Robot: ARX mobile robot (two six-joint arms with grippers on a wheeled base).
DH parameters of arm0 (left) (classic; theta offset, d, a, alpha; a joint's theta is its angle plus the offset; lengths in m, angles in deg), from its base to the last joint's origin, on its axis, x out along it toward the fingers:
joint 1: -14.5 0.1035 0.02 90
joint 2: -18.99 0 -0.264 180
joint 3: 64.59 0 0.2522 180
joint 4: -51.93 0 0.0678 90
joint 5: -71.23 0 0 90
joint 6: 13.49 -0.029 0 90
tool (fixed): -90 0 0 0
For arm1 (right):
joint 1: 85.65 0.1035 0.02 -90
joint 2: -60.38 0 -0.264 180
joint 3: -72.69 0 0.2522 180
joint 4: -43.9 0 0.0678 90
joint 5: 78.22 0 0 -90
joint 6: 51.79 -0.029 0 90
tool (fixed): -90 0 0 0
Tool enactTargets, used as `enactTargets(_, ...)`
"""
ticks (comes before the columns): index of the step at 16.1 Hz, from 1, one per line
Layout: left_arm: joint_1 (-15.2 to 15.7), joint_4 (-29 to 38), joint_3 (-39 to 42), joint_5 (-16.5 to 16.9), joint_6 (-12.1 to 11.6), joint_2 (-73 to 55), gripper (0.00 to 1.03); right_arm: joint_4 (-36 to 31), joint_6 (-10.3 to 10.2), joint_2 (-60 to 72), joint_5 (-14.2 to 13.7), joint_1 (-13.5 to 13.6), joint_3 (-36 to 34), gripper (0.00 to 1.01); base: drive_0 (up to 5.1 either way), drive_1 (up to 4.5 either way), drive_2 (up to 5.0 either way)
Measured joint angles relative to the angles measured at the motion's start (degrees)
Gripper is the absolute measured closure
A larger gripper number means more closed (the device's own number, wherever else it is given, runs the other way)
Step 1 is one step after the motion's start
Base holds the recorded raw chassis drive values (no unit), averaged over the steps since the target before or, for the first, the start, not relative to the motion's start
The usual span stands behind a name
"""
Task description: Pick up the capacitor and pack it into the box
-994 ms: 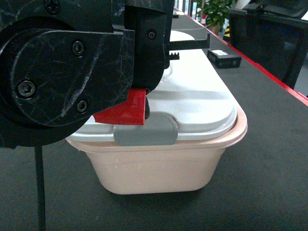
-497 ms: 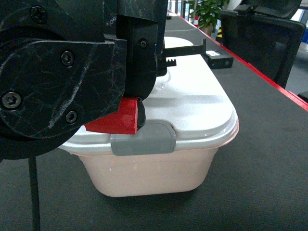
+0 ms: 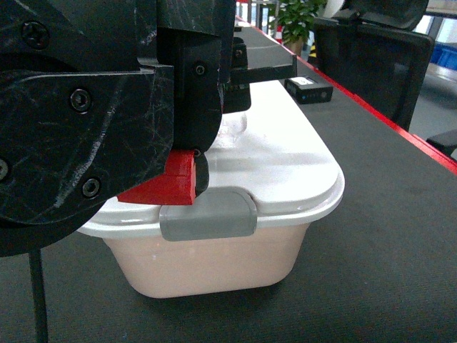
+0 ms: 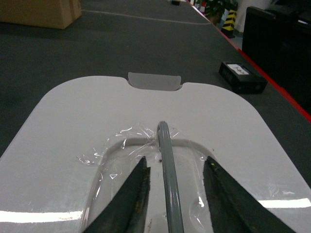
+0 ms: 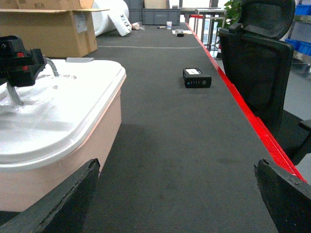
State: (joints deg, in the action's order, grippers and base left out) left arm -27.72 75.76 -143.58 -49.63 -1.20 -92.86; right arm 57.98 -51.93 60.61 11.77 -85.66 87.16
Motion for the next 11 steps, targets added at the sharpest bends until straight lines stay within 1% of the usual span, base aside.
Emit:
enactTargets(2,0.00,2.47,0.94,0.02,-0.26,0.20,0.50,-0.02,0.00,0.00,0.00,0.00,0.00,0.03,0.0,0.00,0.0)
enactTargets(4,0.00,4.85,3.54,-0.07,-0.87,2.32,0.27,0.00,0.00,0.00,0.00,0.00,0.00,0.03,0.0,0.00,0.0)
enactTargets(6,0.76,8.35,7.45,0.00,-2.84,7.23,0.04,-0.02,0.00,0.00,-0.02,0.00,0.00,0.03,0.0,0.00,0.0)
enactTargets(7,1.42,10.34,10.14,1.77,-3.87,10.80,0.05,0.07,0.00,0.04,0.02,0.00,0.00,0.03,0.0,0.00,0.0)
enactTargets(8,2.58,12.09,12.50,1.88,-4.63,13.49,0.05,-0.13,0.00,0.00,0.00,0.00,0.00,0.03,0.0,0.00,0.0)
enactTargets(9,3.96,13.33,15.58,3.02,-5.38,16.26,0.05,0.00,0.00,0.02,0.00,0.00,0.00,0.03,0.0,0.00,0.0)
enactTargets(11,8.66,16.02,22.51,5.66,-6.56,22.71,0.05,0.00,0.00,0.00,0.00,0.00,0.00,0.03,0.0,0.00,0.0)
